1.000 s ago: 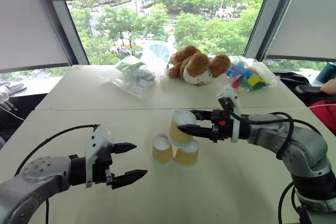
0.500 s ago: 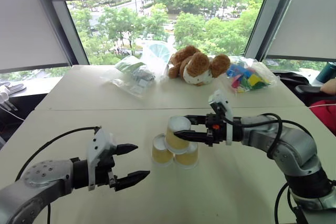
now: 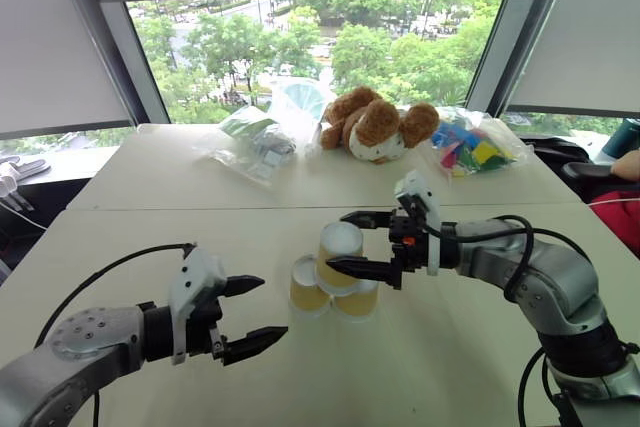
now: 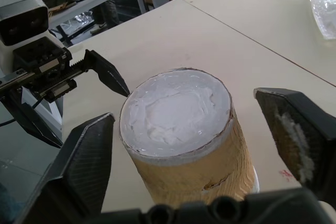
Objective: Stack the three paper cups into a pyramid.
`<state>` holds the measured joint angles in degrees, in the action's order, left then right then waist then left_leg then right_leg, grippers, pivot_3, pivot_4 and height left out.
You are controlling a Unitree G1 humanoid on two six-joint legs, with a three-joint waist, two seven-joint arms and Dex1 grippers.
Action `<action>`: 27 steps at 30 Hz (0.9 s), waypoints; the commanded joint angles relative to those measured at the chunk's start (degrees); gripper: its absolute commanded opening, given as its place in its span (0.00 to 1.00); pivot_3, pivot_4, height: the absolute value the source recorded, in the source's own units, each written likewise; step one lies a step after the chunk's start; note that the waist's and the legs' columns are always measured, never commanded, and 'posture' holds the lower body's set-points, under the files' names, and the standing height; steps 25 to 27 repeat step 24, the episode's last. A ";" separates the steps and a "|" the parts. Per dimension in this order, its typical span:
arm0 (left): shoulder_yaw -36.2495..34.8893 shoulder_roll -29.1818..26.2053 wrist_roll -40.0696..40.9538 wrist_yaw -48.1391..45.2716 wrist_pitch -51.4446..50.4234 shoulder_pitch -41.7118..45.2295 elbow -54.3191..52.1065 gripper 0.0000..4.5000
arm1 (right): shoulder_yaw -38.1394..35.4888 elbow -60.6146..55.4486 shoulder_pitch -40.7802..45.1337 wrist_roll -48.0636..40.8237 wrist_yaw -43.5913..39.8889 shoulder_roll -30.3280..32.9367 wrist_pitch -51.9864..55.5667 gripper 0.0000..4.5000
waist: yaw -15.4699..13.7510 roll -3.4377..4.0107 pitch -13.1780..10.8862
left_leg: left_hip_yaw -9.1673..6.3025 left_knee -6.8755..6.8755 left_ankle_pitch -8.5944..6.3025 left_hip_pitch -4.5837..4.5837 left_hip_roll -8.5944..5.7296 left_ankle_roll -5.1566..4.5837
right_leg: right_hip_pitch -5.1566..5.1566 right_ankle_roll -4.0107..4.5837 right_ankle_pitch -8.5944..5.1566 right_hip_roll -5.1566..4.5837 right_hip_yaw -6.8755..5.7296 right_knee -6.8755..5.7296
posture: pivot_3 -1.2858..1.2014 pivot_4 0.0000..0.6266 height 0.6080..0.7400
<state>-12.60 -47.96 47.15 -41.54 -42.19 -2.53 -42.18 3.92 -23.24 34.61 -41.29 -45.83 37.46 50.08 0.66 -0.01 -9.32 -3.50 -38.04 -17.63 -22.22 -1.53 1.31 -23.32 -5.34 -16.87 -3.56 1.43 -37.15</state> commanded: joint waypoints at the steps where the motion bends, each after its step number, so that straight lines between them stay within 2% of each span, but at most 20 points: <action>1: -1.26 0.46 0.42 0.13 1.02 0.09 -0.12 1.00 | -2.83 -1.24 1.78 -1.16 -0.02 0.54 -0.05 1.00 | 0.00 0.00 0.00 | 0.00 0.00 0.00 0.00 0.00 0.00 | 0.00 0.00 0.00 0.00 0.00 0.00 | 0.52 0.24 1.00; 9: -0.73 0.98 0.00 -1.09 1.61 0.24 2.18 1.00 | -10.73 -2.46 1.87 -7.54 2.03 1.21 2.49 1.00 | -0.03 0.00 0.00 | 0.00 0.00 0.00 -0.01 0.00 0.00 | 0.00 0.00 0.00 0.00 0.00 0.00 | 0.52 0.24 1.00; 14: -0.66 0.56 -0.15 -2.86 1.73 0.54 3.70 1.00 | -24.01 -3.15 0.35 -17.22 7.84 4.73 7.50 1.00 | -0.27 0.00 0.00 | 0.00 0.00 0.00 -0.02 0.00 0.00 | 0.00 0.00 0.00 0.00 0.00 -0.01 | 0.52 0.24 1.00; 17: -0.80 0.39 -0.20 -3.59 1.53 -0.11 3.93 1.00 | -32.70 -5.48 -7.33 -23.27 10.03 9.02 11.90 1.00 | -0.95 -0.06 0.04 | -0.01 0.00 0.00 -0.08 -0.01 -0.01 | -0.01 0.00 0.00 -0.02 -0.01 0.06 | 0.52 0.24 1.00; 19: -1.34 0.42 -0.16 -3.50 1.27 -0.79 3.99 1.00 | -38.53 -8.38 -16.98 -25.34 8.71 12.32 14.64 1.00 | -1.46 -0.06 0.04 | -0.01 0.02 -0.01 -0.11 -0.01 -0.03 | 0.00 0.00 0.00 -0.02 -0.01 0.11 | 0.52 0.24 1.00; 23: -2.05 0.85 -1.14 -3.56 2.04 -3.30 4.58 1.00 | -44.28 -13.71 -37.05 -20.28 2.73 15.36 12.65 1.00 | -1.28 -0.03 0.05 | 0.03 0.01 -0.01 -0.10 0.00 -0.05 | 0.01 0.00 0.00 -0.01 0.01 0.05 | 0.52 0.24 1.00; 24: -1.98 1.03 -1.69 -3.69 2.62 -3.80 4.83 1.00 | -44.26 -13.94 -39.76 -18.69 1.94 15.33 11.00 1.00 | -1.28 -0.03 0.05 | 0.05 -0.01 -0.01 0.00 0.00 -0.05 | 0.07 0.00 0.00 0.01 0.03 0.00 | 0.52 0.24 1.00; 27: -1.98 1.03 -1.69 -3.69 2.62 -3.80 4.83 1.00 | -44.26 -13.94 -39.76 -18.69 1.94 15.33 11.00 1.00 | -1.28 -0.03 0.05 | 0.05 -0.01 -0.01 0.00 0.00 -0.05 | 0.07 0.00 0.00 0.01 0.03 0.00 | 0.52 0.24 1.00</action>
